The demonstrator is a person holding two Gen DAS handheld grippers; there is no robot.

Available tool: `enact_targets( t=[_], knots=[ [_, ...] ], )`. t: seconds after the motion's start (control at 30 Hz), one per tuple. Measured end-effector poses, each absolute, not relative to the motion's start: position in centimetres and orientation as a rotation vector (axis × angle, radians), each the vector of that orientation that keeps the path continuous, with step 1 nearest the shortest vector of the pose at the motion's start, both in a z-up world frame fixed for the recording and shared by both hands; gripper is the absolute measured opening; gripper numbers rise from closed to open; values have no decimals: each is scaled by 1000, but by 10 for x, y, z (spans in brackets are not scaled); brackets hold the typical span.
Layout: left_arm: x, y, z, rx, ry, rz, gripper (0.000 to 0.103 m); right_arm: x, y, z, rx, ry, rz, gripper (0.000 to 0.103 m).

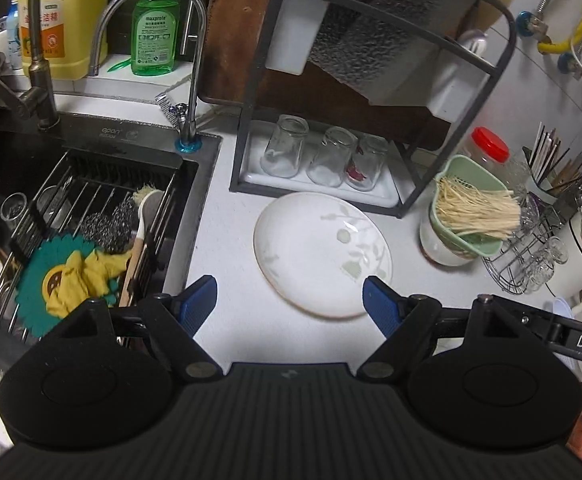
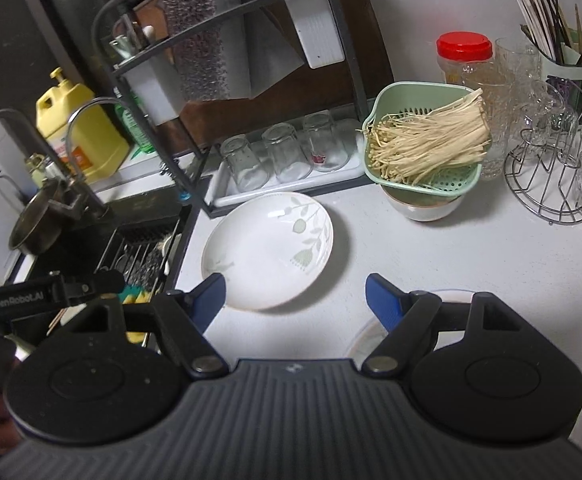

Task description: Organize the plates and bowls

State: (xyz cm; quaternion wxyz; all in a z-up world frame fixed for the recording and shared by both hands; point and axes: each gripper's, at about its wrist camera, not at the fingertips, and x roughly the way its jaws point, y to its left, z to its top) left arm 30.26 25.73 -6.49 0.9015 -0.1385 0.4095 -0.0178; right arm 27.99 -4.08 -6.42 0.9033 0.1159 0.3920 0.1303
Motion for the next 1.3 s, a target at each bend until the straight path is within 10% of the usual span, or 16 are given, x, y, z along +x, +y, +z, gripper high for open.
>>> enact_targets(
  t=[1.3],
  knots=[
    [469,269,-176,-216,1095,-236,82,421,0,-149,275,1065,73,67]
  ],
)
